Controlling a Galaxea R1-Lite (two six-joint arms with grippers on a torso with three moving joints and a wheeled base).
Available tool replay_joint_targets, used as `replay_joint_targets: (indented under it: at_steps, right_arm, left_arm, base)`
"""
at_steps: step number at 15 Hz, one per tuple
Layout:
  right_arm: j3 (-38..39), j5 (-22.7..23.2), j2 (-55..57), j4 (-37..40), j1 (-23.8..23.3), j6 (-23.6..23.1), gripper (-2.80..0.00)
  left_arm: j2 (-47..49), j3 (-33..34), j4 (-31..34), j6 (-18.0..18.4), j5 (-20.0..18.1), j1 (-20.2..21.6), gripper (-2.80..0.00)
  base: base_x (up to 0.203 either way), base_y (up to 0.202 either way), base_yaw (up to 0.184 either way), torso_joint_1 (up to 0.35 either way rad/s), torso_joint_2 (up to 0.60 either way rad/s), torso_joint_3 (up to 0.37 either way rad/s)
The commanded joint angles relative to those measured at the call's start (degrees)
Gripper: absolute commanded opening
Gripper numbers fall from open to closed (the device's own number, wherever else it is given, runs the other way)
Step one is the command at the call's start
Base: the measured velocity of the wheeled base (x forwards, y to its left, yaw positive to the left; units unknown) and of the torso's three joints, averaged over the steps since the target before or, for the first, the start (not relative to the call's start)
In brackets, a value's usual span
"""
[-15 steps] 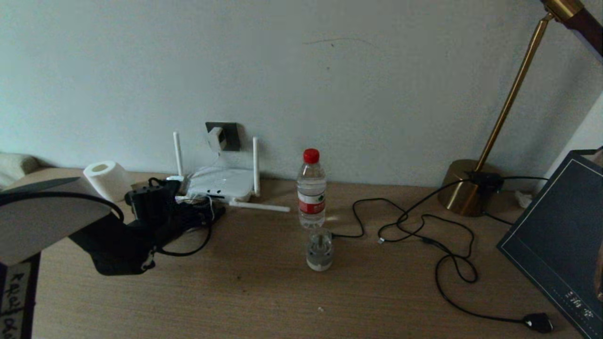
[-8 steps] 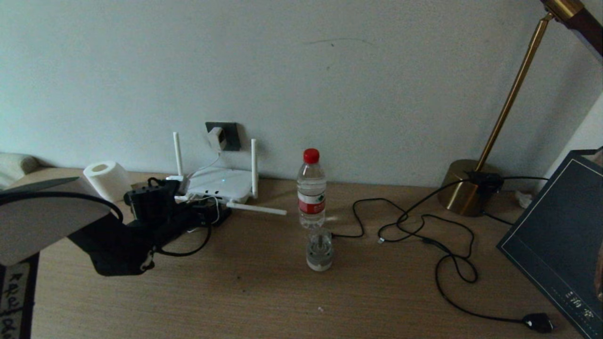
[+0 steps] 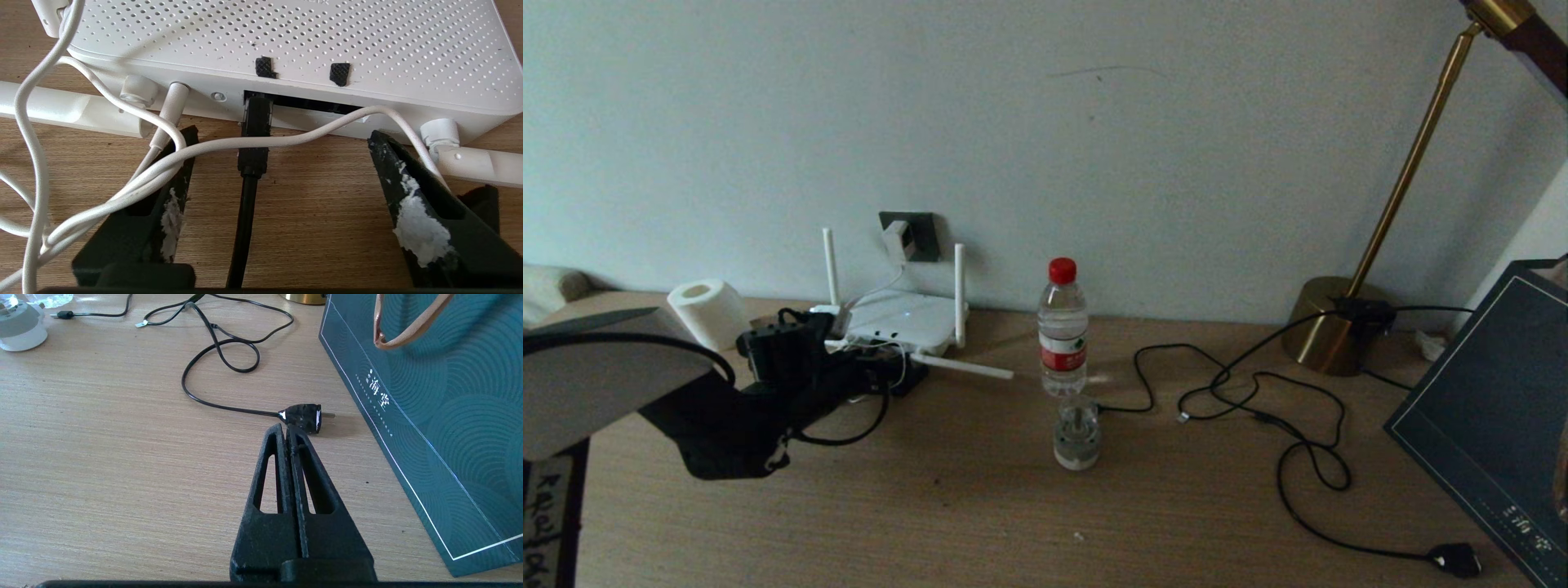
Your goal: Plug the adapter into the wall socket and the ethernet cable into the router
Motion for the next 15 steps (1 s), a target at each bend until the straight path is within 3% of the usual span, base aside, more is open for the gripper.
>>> replay_joint_targets:
  at_steps: [1, 4, 8, 11, 12, 15]
  right_arm:
    - [0.01, 0.02, 0.09, 0.05, 0.02, 0.00, -2.80]
    - [0.01, 0.02, 0.09, 0.05, 0.02, 0.00, -2.80]
    - [0.01, 0.02, 0.09, 0.05, 0.02, 0.00, -2.80]
    - [0.01, 0.02, 0.09, 0.05, 0.02, 0.00, -2.80]
    - [0.01, 0.02, 0.09, 0.05, 0.02, 0.00, -2.80]
    - [0.01, 0.02, 0.09, 0.05, 0.02, 0.00, -2.80]
  left_arm:
    - [-0.21, 0.03, -0.35, -0.01, -0.10, 0.02, 0.00]
    - [-2.28, 2.42, -0.35, -0.04, -0.23, -0.04, 0.00]
    - [-7.46, 10.54, -1.19, -0.03, -1.07, -0.13, 0.00]
    - [-7.72, 17.33, -8.27, 0.26, -1.30, -0.07, 0.00]
    - [-7.55, 19.03, -10.52, 0.27, -1.31, -0.07, -2.80]
    - [-8.06, 22.47, -11.88, 0.17, -1.41, 0.02, -2.80]
  base:
    - [0.000, 0.000, 0.000, 0.000, 0.00, 0.000]
    - [0.000, 0.000, 0.000, 0.000, 0.00, 0.000]
    - [0.000, 0.000, 0.000, 0.000, 0.00, 0.000]
    - [0.000, 0.000, 0.000, 0.000, 0.00, 0.000]
    - [0.000, 0.000, 0.000, 0.000, 0.00, 0.000]
    - [0.000, 0.000, 0.000, 0.000, 0.00, 0.000]
